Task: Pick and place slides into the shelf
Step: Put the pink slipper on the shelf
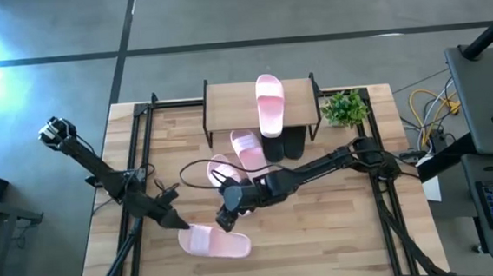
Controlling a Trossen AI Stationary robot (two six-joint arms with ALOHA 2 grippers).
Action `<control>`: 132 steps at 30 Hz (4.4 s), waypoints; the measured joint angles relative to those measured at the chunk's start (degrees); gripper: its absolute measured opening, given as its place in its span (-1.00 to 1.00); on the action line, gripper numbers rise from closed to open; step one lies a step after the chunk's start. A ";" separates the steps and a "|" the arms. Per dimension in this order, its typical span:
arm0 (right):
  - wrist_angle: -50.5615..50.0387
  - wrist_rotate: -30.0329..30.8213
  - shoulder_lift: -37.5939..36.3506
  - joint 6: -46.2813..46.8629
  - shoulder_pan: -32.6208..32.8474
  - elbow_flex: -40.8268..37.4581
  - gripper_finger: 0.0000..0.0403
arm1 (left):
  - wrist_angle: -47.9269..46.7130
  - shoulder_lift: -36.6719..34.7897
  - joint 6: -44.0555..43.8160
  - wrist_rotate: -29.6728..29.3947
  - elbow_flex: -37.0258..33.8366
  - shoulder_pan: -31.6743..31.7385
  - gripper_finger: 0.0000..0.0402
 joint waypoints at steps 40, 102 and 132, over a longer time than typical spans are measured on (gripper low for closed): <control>-5.50 0.10 -0.02 -0.84 0.09 -0.03 -0.15 | 38.63 38.43 -4.60 -5.64 0.64 -3.24 -0.43; -15.60 11.60 -16.71 18.99 -7.35 -3.37 -0.38 | 17.89 20.93 39.76 31.54 20.90 52.55 -1.00; -18.12 18.95 -19.72 21.95 -9.94 -4.70 -0.95 | -17.42 -2.84 51.26 30.66 20.90 53.34 -0.39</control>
